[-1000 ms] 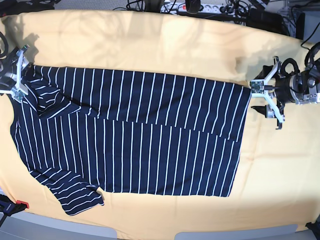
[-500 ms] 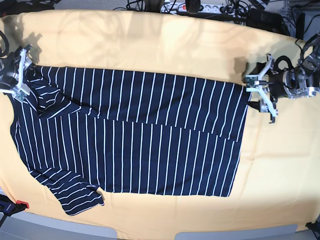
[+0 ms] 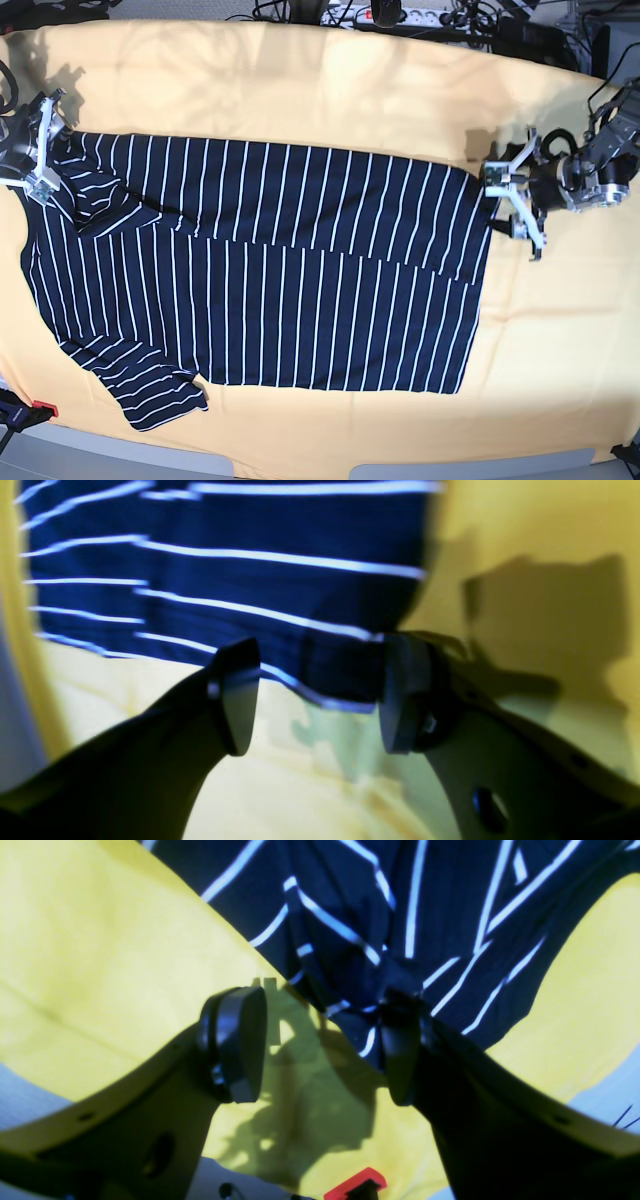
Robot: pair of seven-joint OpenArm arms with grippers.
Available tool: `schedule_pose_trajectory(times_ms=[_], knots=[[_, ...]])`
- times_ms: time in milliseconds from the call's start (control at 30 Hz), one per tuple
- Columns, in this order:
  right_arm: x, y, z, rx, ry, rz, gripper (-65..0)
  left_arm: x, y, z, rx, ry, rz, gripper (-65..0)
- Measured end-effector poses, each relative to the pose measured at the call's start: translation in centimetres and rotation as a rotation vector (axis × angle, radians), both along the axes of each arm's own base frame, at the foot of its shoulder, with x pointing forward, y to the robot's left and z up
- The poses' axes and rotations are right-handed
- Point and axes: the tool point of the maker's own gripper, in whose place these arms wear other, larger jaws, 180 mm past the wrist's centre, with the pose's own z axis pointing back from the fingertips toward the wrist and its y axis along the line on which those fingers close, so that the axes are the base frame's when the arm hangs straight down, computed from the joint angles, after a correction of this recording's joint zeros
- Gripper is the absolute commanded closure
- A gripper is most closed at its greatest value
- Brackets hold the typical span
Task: Fold the T-shirt properly
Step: 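Drag the folded shirt toward the arms with both grippers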
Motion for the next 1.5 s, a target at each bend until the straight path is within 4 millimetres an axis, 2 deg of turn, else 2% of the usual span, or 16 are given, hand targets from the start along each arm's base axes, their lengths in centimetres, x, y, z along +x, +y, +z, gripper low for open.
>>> schedule_pose_trajectory(times_ms=[167,200,233,300,333,500,767,900,1100,1200,1500], knots=[[0.0,0.0,0.0,0.000,0.000,0.000,-37.0,0.6,-1.3,-0.2,0.008,-0.007,-0.040,-36.6],[0.0,0.0,0.0,0.000,0.000,0.000,-37.0,0.7,-1.5,-0.2,0.007,-0.008,-0.044,-32.9],[0.0,0.0,0.0,0.000,0.000,0.000,-37.0,0.6,-1.6,-0.3,0.011,0.001,-0.049,-25.3],[0.0,0.0,0.0,0.000,0.000,0.000,-37.0,0.1,-1.5,-0.7,0.024,0.027,-0.059,-4.6],[0.0,0.0,0.0,0.000,0.000,0.000,-37.0,0.0,-1.5,-0.8,0.028,0.034,-0.061,0.0],[-0.3,-0.2,-0.1,-0.015,0.015,0.022,-37.0,0.2,-0.5,-0.6,0.054,0.035,-0.048,0.0],[-1.9,-1.5,-0.4,-0.086,0.077,0.074,-37.0,-0.2,1.9,0.1,0.084,0.059,-0.010,0.0],[-1.9,-3.2,-1.3,-0.157,0.026,0.107,-37.0,-0.2,1.8,0.2,0.085,0.057,-0.013,0.0],[-2.2,-4.8,-2.4,-0.156,0.015,0.070,-37.0,-0.4,1.5,0.4,0.085,0.053,-0.026,0.0],[-2.2,-6.1,-3.0,-0.163,-0.002,0.038,-34.6,-0.4,1.3,0.5,0.084,0.051,-0.030,0.0],[-1.1,-6.4,-3.1,-0.160,-0.069,0.045,-34.0,-0.5,0.7,0.9,0.082,0.040,-0.050,0.0]])
